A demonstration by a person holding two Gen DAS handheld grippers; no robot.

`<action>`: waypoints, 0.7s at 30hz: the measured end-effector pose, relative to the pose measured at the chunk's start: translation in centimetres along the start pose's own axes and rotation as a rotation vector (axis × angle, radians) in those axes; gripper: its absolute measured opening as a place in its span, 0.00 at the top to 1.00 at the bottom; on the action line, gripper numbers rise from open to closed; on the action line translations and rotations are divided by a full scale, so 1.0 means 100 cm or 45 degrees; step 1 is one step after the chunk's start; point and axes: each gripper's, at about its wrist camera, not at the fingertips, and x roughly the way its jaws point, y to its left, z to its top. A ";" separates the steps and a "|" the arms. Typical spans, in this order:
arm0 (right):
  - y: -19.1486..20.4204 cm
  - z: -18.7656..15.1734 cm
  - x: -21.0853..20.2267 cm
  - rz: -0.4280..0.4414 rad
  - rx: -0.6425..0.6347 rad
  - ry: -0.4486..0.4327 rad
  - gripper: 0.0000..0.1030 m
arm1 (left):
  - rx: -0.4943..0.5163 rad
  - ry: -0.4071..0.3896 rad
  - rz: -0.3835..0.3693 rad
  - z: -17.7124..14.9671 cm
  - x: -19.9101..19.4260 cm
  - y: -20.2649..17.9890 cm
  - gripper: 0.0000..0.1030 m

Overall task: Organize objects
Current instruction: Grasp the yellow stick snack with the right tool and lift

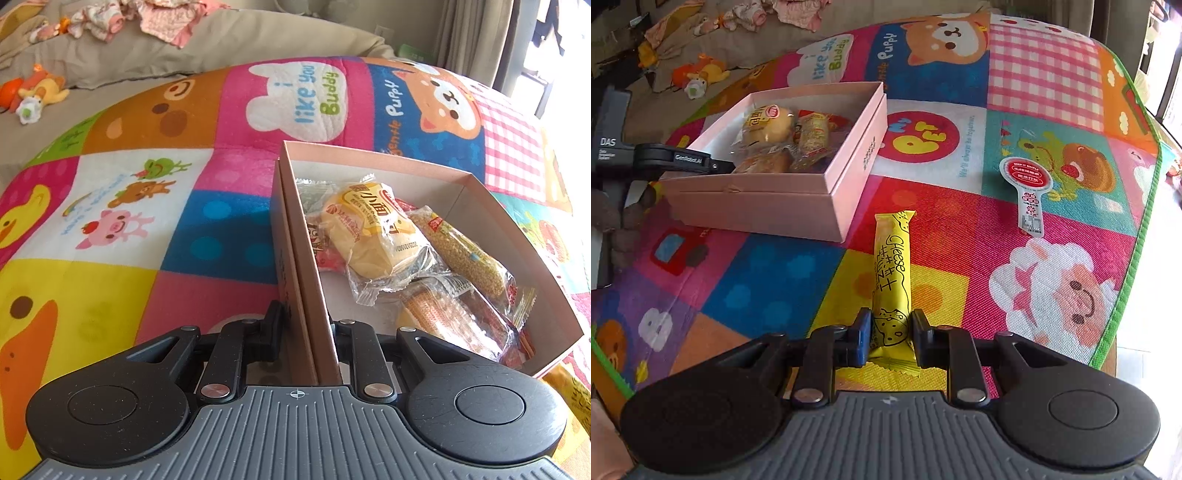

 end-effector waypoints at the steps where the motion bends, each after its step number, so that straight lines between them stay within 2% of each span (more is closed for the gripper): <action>1: 0.006 -0.003 -0.011 0.015 -0.001 -0.025 0.79 | -0.003 0.000 -0.001 0.000 0.000 0.000 0.80; 5: 0.020 -0.004 -0.053 0.115 0.008 -0.131 0.80 | 0.000 0.005 -0.006 0.000 0.000 0.001 0.80; 6: 0.024 -0.004 -0.061 0.128 -0.001 -0.152 0.88 | -0.004 0.009 -0.008 0.001 0.001 0.001 0.80; 8: 0.032 -0.003 -0.073 0.136 -0.028 -0.187 0.93 | -0.013 0.015 -0.012 0.001 0.001 0.002 0.80; 11: 0.038 -0.001 -0.081 0.120 -0.069 -0.227 0.93 | -0.017 0.019 -0.015 0.002 0.001 0.003 0.80; 16: 0.030 -0.011 -0.074 0.038 -0.045 -0.209 0.90 | -0.012 0.016 -0.010 0.002 0.001 0.002 0.80; 17: 0.028 -0.013 -0.071 0.038 -0.041 -0.196 0.85 | -0.008 0.014 -0.007 0.002 0.001 0.002 0.80; 20: 0.028 -0.020 -0.059 0.078 -0.025 -0.164 0.58 | 0.000 0.010 -0.003 0.002 0.000 0.001 0.80; 21: 0.031 -0.021 -0.054 0.087 -0.035 -0.150 0.56 | -0.001 0.010 -0.004 0.002 0.000 0.001 0.80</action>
